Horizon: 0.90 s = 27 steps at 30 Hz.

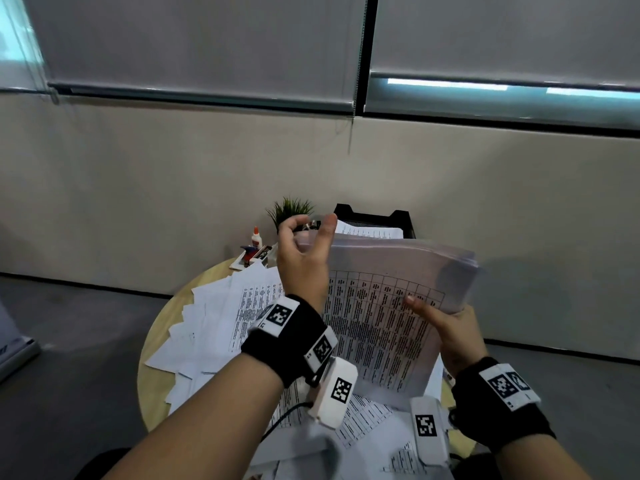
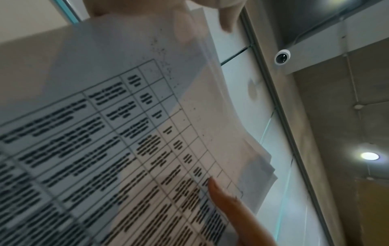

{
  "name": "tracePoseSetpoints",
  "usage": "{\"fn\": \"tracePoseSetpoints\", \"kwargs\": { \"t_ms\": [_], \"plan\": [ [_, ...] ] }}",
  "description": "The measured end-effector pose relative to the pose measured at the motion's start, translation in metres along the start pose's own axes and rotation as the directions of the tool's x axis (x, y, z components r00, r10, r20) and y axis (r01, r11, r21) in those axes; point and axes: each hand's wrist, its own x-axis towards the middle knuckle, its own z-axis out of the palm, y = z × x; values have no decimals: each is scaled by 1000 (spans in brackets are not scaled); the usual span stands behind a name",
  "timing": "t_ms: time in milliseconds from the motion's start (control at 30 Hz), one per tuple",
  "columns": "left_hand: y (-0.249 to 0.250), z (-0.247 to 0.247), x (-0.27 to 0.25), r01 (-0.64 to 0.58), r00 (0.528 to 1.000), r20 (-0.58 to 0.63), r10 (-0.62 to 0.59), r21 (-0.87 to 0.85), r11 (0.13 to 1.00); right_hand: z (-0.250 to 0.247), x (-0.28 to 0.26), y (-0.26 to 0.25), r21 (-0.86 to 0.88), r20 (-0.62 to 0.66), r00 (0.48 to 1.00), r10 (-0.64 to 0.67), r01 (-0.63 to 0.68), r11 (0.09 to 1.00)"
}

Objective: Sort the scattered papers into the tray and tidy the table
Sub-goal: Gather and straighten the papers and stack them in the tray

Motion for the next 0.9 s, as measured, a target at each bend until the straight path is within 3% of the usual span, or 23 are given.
{"fn": "tracePoseSetpoints", "kwargs": {
  "t_ms": [200, 367, 433, 500, 633, 767, 900],
  "plan": [
    [-6, 6, 14, -10, 999, -33, 10, 13, 1000, -4, 1, 1, 41, 2, 1000, 30, -30, 999],
    [-6, -8, 4, 53, 990, 131, -52, -4, 999, -6, 5, 2, 54, -22, 998, 54, -53, 997],
    [-15, -20, -2, 187, 950, 259, -174, -27, 982, -5, 6, 3, 60, -44, 998, 43, -40, 997],
    [-32, -32, -8, 319, 882, 339, -326, 79, 944, -6, 5, 3, 69, -55, 997, 53, -49, 996],
    [-68, -51, -22, 440, 774, 370, -514, 271, 856, -6, -8, 16, -34, -15, 990, 137, -137, 990],
    [-73, -48, -25, 478, 797, 309, -519, 202, 855, 1, -19, 30, -48, -67, 985, 161, -165, 985],
    [-54, -32, -23, 396, 860, 301, -412, 117, 911, 8, -10, 10, 29, -98, 990, 99, -96, 995]
  ]
}}
